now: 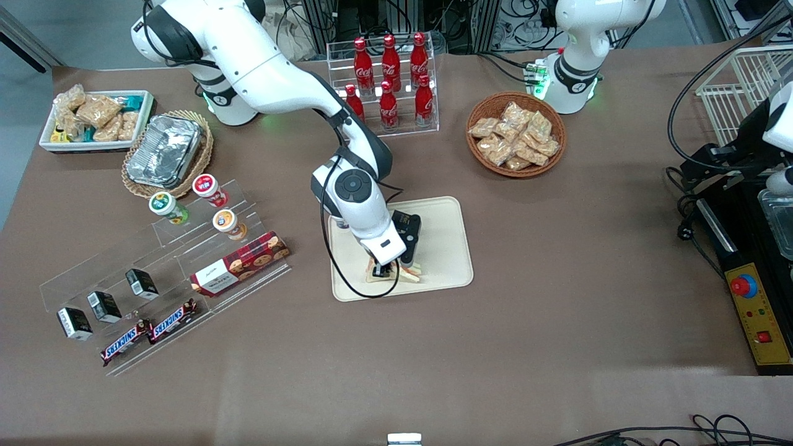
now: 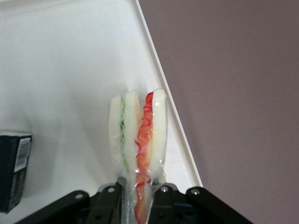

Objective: Place sandwich on tray

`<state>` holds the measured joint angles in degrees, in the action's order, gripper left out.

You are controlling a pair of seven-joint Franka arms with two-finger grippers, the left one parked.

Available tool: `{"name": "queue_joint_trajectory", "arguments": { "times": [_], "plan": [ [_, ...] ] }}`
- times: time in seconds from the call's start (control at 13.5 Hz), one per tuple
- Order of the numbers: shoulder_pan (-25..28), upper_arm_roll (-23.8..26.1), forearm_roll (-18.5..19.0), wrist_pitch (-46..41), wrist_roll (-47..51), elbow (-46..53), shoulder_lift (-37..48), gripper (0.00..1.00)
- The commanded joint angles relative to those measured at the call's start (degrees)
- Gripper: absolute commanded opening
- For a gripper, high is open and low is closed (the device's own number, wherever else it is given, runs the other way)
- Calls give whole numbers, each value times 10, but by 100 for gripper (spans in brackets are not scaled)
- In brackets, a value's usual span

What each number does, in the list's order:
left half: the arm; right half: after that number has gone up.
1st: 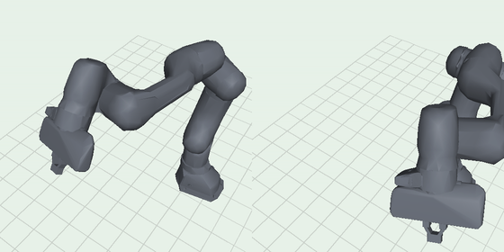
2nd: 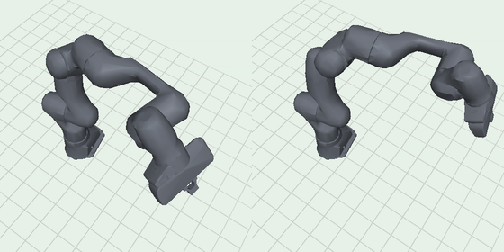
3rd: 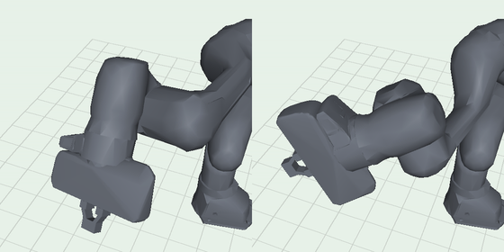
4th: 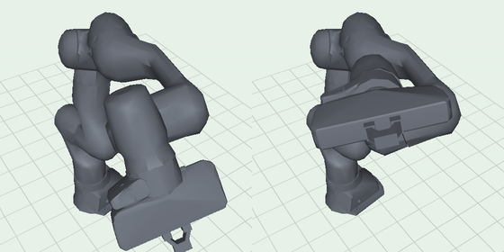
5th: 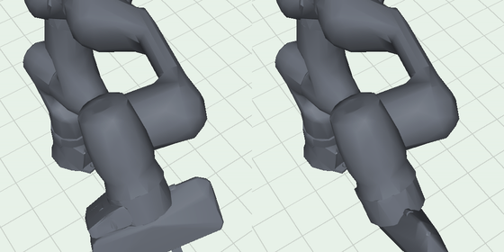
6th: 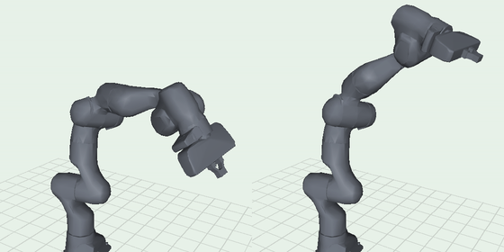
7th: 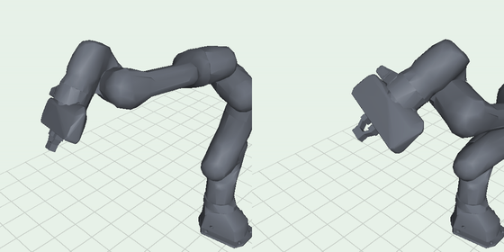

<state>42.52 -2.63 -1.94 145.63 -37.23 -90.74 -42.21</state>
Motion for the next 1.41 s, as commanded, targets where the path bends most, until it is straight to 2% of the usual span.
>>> {"name": "queue_joint_trajectory", "arguments": {
  "times": [0.0,0.15,0.45,0.67,1.19,1.34],
  "plan": [
    [8,-6,0,9,-1,21,-16,35],
    [13,-7,3,14,-2,21,-16,98],
    [21,-7,3,13,-10,21,-16,99],
    [7,-7,3,0,-15,13,33,99],
    [-94,-11,-37,-233,-4,19,211,99],
    [-132,-11,-42,-284,54,19,249,99]
  ]
}}
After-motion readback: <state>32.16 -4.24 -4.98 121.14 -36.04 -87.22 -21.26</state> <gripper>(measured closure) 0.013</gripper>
